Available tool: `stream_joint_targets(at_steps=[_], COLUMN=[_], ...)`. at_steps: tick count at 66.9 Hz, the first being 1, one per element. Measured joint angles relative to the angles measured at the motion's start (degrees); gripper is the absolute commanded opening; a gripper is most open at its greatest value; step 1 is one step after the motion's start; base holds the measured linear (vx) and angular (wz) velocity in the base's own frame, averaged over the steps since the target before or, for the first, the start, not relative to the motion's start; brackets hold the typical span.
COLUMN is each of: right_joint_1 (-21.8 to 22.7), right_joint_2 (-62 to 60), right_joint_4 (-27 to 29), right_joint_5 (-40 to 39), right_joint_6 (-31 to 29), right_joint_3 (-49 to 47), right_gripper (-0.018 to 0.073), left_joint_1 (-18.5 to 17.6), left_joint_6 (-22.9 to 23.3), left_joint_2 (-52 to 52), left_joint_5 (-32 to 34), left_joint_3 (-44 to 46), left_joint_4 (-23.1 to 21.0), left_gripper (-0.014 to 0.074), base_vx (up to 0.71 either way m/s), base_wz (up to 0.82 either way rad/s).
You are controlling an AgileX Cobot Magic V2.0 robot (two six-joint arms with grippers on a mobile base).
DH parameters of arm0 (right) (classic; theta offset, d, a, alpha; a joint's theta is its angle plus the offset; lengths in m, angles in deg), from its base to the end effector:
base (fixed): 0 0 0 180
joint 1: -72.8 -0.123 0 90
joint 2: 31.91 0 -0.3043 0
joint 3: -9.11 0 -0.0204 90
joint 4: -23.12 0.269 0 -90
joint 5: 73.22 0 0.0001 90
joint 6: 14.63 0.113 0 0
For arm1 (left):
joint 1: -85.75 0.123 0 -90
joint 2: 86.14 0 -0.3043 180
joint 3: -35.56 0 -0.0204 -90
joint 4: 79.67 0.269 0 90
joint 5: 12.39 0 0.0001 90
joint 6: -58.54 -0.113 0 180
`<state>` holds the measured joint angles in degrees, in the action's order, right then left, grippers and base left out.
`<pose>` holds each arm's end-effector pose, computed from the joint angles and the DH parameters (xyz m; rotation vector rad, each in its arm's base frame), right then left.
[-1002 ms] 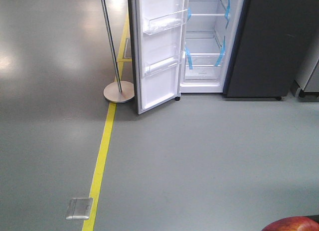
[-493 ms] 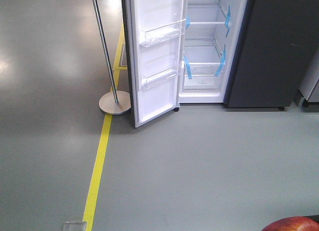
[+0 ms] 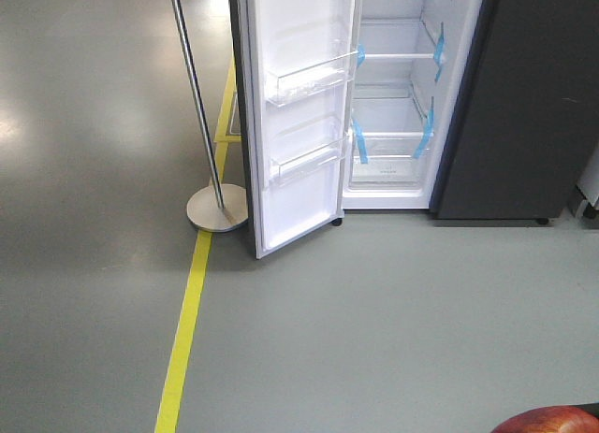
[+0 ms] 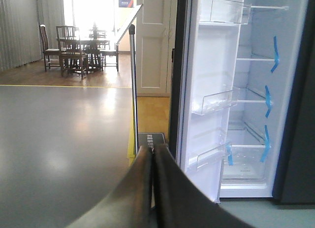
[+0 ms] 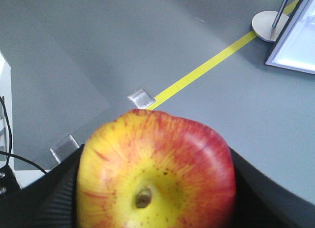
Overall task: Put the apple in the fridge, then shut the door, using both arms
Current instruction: 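Approach the refrigerator door bins, keeping the apple in the right gripper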
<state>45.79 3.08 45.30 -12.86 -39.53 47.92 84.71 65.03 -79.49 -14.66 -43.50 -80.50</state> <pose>0.0565 0.0704 0.3203 -0.9591 2.1018 0.5060 0.0774 -0.0015 0.2026 -0.0837 1.5344 -0.1165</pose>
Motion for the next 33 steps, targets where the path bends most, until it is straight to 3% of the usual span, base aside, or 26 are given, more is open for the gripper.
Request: stream_joint_targets(at_steps=[33], right_joint_1=[0.0], right_joint_2=[0.0], right_joint_4=[0.0], right_joint_5=[0.0], right_joint_6=[0.0], right_joint_3=[0.0], right_gripper=[0.0159], left_joint_1=[0.0], left_joint_6=[0.0], left_joint_2=[0.0], left_joint_5=[0.0], left_joint_3=[0.0], left_joint_4=[0.0], left_gripper=[-0.0006], base_vx=[0.18], base_wz=[0.0])
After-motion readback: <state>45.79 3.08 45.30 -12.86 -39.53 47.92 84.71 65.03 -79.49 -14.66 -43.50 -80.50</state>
